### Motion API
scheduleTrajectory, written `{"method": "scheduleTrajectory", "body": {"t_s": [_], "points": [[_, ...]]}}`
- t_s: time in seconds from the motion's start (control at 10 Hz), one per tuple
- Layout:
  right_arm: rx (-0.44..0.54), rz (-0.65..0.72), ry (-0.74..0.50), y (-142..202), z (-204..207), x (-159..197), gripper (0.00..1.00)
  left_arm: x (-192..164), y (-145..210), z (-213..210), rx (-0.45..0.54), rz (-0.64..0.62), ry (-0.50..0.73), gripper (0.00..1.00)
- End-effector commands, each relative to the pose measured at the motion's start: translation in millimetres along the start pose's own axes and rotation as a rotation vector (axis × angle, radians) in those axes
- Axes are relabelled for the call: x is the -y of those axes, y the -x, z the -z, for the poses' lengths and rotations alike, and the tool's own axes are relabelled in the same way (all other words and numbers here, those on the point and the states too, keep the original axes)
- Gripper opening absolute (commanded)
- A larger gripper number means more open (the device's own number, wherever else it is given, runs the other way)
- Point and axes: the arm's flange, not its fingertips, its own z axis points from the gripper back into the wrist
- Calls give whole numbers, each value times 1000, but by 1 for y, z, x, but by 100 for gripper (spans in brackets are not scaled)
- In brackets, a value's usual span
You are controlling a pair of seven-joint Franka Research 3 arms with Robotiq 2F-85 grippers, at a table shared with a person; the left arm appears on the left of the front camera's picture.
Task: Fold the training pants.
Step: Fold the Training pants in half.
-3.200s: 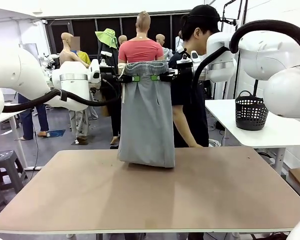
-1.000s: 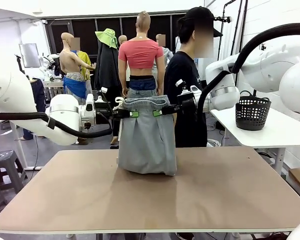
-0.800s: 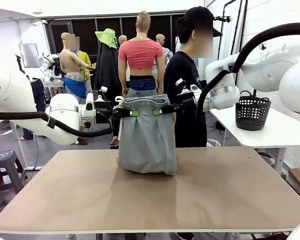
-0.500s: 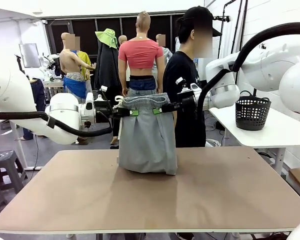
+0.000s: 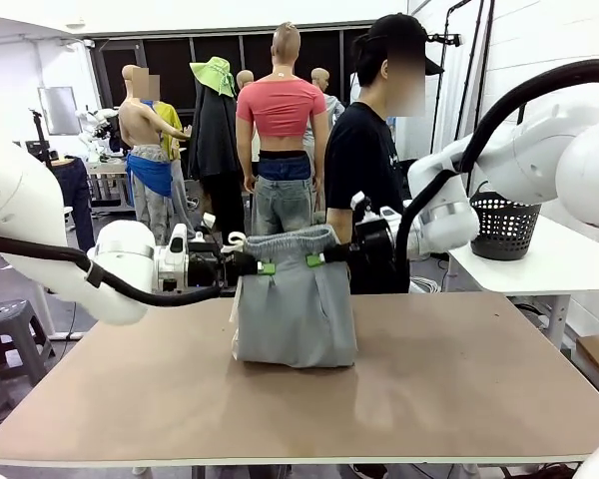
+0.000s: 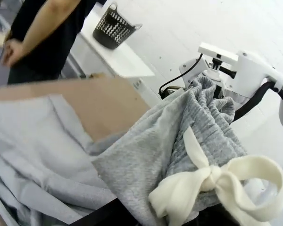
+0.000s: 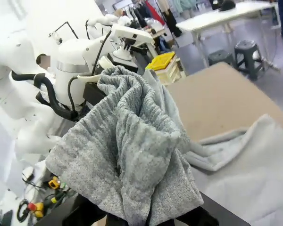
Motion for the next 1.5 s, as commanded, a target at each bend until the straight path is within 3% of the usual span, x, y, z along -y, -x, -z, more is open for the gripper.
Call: {"method": "scheduleTrajectory", "body": {"t_s": [0.0, 0.2, 0.4, 0.5, 0.6, 1.1, 1.4], "points": [[54, 134, 11, 19, -9, 6, 0, -21, 12, -6, 16, -159, -3, 0], [80, 281, 30, 47, -6, 24, 0, -52, 22, -2, 51, -295, -29, 0], [73, 318, 61, 52, -5, 38, 0, -71, 19, 1, 69, -302, -47, 0], [27, 265, 90, 48, -4, 34, 0, -67, 16, -1, 73, -211, -44, 0], [45, 291, 13, 63, 9, 31, 0, -58, 33, 14, 6, -292, -7, 0], [41, 289, 21, 61, 12, 32, 0, -60, 33, 18, 2, -283, -3, 0], [86, 384, 54, 55, 21, 68, 0, -84, 4, 36, -15, -365, -76, 0]]}}
